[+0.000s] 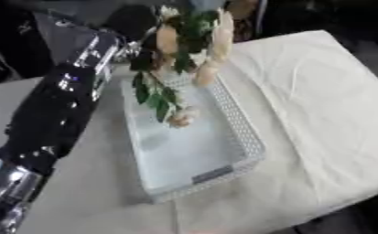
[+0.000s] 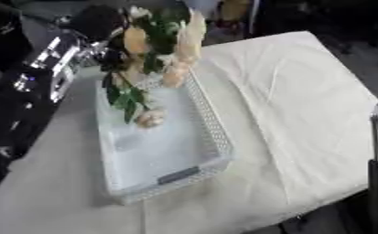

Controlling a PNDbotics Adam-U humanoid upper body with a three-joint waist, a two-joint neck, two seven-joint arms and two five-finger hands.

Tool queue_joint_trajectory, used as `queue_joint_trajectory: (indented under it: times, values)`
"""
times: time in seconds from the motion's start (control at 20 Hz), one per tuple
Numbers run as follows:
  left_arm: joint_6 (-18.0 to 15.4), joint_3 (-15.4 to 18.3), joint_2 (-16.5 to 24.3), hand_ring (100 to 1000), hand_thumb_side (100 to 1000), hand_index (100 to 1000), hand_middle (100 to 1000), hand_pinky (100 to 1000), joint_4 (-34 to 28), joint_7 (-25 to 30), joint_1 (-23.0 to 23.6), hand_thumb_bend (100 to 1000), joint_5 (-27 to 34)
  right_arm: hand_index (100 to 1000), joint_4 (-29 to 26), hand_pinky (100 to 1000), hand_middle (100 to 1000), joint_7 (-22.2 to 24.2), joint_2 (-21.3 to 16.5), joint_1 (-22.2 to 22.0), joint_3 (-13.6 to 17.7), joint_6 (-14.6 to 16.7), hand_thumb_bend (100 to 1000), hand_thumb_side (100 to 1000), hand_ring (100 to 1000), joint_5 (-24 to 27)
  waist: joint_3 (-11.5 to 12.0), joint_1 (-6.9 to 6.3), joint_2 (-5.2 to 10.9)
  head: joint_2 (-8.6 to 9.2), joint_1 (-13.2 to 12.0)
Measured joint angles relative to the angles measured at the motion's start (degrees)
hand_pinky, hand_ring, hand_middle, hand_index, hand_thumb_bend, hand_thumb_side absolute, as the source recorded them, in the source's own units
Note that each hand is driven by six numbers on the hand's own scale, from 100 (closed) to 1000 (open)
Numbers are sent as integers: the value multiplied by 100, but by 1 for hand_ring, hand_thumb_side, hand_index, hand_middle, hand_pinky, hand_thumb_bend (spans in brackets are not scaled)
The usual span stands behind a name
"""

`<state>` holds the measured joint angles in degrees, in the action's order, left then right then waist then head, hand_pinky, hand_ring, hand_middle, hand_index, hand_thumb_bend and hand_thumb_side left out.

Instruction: Pick up objects on the table and place them in the box.

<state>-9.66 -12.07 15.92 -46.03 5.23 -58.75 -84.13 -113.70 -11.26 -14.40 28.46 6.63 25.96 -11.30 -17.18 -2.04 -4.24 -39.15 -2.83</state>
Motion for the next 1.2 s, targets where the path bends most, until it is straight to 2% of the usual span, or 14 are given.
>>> queue_joint_trajectory:
  times: [0.05, 0.1, 0.2, 0.3, 0.35, 0.4, 0.5, 0.55, 0.7, 0.8, 0.9, 1.0, 1.1, 1.2]
  values:
    - [-54, 9, -51, 931, 885, 921, 923, 943, 40, 54, 38, 736, -133, 878, 0, 639, 752, 8, 17, 19, -6, 6, 100, 648, 786, 12, -1, -5, 0, 3, -16]
    - [-102, 10, -82, 947, 952, 941, 942, 949, 44, 93, 67, 731, -227, 878, 0, 639, 752, 16, 33, 20, -10, 12, 100, 647, 786, 24, -1, -5, 0, 3, -16]
    - [-195, 10, -118, 958, 990, 951, 953, 961, 41, 119, 102, 681, -322, 878, 0, 639, 752, 35, 34, 20, -11, 16, 100, 647, 786, 40, 4, -7, 0, 3, -13]
    - [-249, 9, -122, 979, 1000, 966, 975, 986, 9, 95, 122, 555, -339, 878, 0, 638, 752, 48, 34, 20, -11, 5, 100, 648, 786, 48, 19, -7, 0, 3, -8]
    - [-260, 9, -122, 990, 1000, 976, 986, 999, -33, 64, 122, 440, -333, 878, 0, 637, 751, 51, 34, 20, -11, 2, 100, 648, 786, 48, 36, -6, 0, 3, -7]
    - [-255, 9, -120, 999, 1000, 987, 998, 1000, -82, 5, 122, 272, -306, 878, 0, 637, 751, 53, 33, 20, -11, 1, 100, 649, 785, 48, 50, -5, 0, 4, -6]
    - [-198, 8, -115, 1000, 1000, 987, 1000, 1000, -216, -181, 120, 134, -206, 878, 0, 637, 751, 55, 32, 17, -11, -1, 100, 649, 785, 48, 75, -2, 0, 5, 20]
    - [-162, 7, -99, 992, 1000, 980, 988, 1000, -284, -293, 120, 131, -138, 878, 0, 637, 751, 56, 31, 17, -11, -2, 100, 649, 785, 47, 81, -2, 0, 5, 35]
    - [-109, -64, 7, 942, 1000, 943, 906, 1000, -608, -628, 62, 272, 121, 878, 0, 636, 751, 69, 29, 12, -11, -16, 100, 652, 784, 37, 124, -2, 2, 6, 79]
    - [-211, -187, 163, 929, 929, 918, 871, 1000, -930, -673, -28, 401, 325, 877, 0, 636, 750, 78, 26, -3, -11, -25, 100, 653, 784, 21, 157, -14, 28, 5, 95]
    - [-496, -360, 407, 920, 852, 899, 849, 1000, -1378, -465, -158, 571, 532, 877, 0, 636, 750, 84, 5, -47, -11, -35, 100, 657, 784, -1, 207, -56, 88, 3, 148]
    - [-882, -524, 685, 926, 837, 891, 852, 1000, -1935, -72, -333, 659, 718, 877, 0, 637, 750, 98, -34, -95, -10, -54, 100, 652, 785, -7, 258, -96, 148, 1, 210]
    - [-1247, -639, 915, 925, 833, 887, 851, 1000, -2506, 352, -408, 679, 932, 877, 0, 637, 750, 101, -73, -130, -11, -58, 100, 651, 785, -26, 297, -111, 209, 1, 275]
    - [-1477, -691, 1086, 925, 826, 890, 856, 1000, -2973, 734, -413, 674, 1170, 878, 0, 638, 750, 108, -83, -142, -11, -66, 100, 651, 785, -47, 329, -116, 233, 3, 320]
